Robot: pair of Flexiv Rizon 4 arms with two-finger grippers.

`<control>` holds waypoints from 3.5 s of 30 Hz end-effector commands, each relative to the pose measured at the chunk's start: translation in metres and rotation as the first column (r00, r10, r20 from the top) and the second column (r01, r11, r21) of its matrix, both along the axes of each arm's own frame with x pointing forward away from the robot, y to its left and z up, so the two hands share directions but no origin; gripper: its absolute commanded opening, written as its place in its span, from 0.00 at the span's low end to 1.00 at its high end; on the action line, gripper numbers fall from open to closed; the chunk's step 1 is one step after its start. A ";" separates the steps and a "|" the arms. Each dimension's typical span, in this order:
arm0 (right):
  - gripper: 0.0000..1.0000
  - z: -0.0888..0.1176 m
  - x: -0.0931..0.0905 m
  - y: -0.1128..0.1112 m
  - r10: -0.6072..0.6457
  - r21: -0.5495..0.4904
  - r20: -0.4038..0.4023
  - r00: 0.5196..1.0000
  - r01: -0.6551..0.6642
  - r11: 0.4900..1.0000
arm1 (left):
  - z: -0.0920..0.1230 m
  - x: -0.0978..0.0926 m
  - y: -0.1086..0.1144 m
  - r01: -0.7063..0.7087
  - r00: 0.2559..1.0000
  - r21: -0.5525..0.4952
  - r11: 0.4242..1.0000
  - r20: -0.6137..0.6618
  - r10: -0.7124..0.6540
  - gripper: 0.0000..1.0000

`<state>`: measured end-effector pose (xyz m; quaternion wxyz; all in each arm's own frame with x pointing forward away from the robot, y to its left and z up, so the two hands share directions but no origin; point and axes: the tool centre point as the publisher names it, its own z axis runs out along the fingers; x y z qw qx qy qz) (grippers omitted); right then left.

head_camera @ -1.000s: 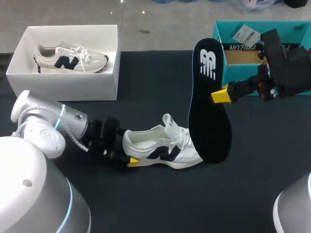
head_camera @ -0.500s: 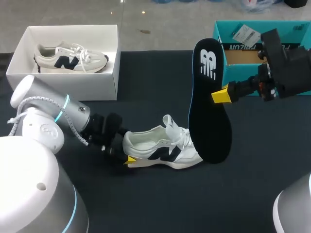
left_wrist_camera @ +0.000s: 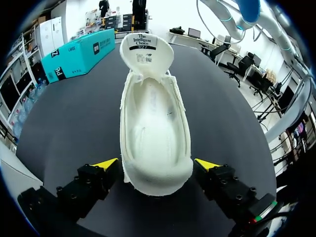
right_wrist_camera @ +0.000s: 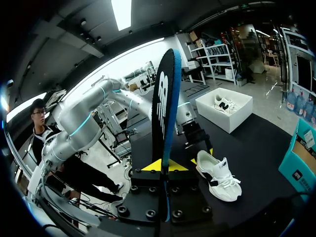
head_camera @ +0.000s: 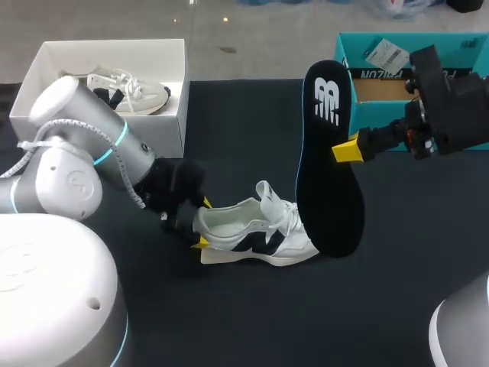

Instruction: Take the shoe out of the shoebox, open the shoe tongue, remove and reinsert the insole, then place the shoe into the shoebox

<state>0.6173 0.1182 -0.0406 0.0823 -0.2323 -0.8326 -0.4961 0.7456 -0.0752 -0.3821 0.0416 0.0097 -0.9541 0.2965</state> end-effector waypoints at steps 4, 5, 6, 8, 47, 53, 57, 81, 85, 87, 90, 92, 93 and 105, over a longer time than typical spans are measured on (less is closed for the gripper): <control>0.00 0.000 0.003 0.003 0.002 -0.004 -0.004 1.000 -0.002 1.000 | 0.006 -0.005 0.001 0.003 1.000 0.090 0.996 0.004 -0.003 1.00; 0.00 0.000 0.003 0.003 0.002 -0.004 -0.004 1.000 -0.002 1.000 | 0.006 -0.005 0.001 0.003 1.000 0.090 0.996 0.004 -0.003 1.00; 0.00 0.000 0.003 0.003 0.002 -0.004 -0.004 1.000 -0.002 1.000 | 0.006 -0.005 0.001 0.003 1.000 0.090 0.996 0.004 -0.003 1.00; 0.00 0.000 0.003 0.003 0.002 -0.004 -0.004 1.000 -0.002 1.000 | 0.006 -0.005 0.001 0.003 1.000 0.090 0.996 0.004 -0.003 1.00; 0.00 0.000 0.003 0.003 0.002 -0.004 -0.004 1.000 -0.002 1.000 | 0.053 -0.030 0.018 -0.031 1.000 0.511 0.859 0.019 0.024 1.00; 0.00 0.000 0.003 0.003 0.002 -0.004 -0.004 1.000 -0.002 1.000 | 0.054 -0.031 0.018 -0.039 0.999 0.513 0.858 0.020 0.034 1.00; 0.00 0.000 0.003 0.003 0.002 -0.004 -0.004 1.000 -0.002 1.000 | 0.054 -0.031 0.018 -0.039 0.999 0.513 0.858 0.020 0.034 1.00; 0.00 0.000 0.003 0.003 0.002 -0.004 -0.004 1.000 -0.002 1.000 | 0.068 -0.019 0.016 -0.041 0.999 0.482 0.875 0.051 0.018 1.00; 0.00 0.000 0.003 0.003 0.002 -0.004 -0.004 1.000 -0.002 1.000 | 0.076 -0.011 0.010 -0.055 0.997 0.475 0.878 0.071 0.024 1.00; 0.00 0.000 0.003 0.003 0.002 -0.004 -0.004 1.000 -0.002 1.000 | 0.078 -0.007 0.005 -0.056 0.997 0.475 0.878 0.081 0.020 1.00; 0.00 0.000 0.003 0.003 0.002 -0.004 -0.004 1.000 -0.002 1.000 | 0.077 0.001 -0.003 -0.057 0.995 0.471 0.880 0.096 0.013 1.00; 0.00 0.000 0.003 0.003 0.002 -0.004 -0.004 1.000 -0.002 1.000 | 0.076 0.007 -0.010 -0.054 0.994 0.474 0.879 0.105 0.005 1.00; 0.00 0.000 0.003 0.003 0.002 -0.004 -0.004 1.000 -0.002 1.000 | 0.076 0.010 -0.014 -0.052 0.994 0.478 0.877 0.109 0.000 1.00; 0.00 0.000 0.003 0.003 0.002 -0.004 -0.004 1.000 -0.002 1.000 | 0.049 0.046 -0.053 -0.010 0.995 0.469 0.883 0.090 -0.036 1.00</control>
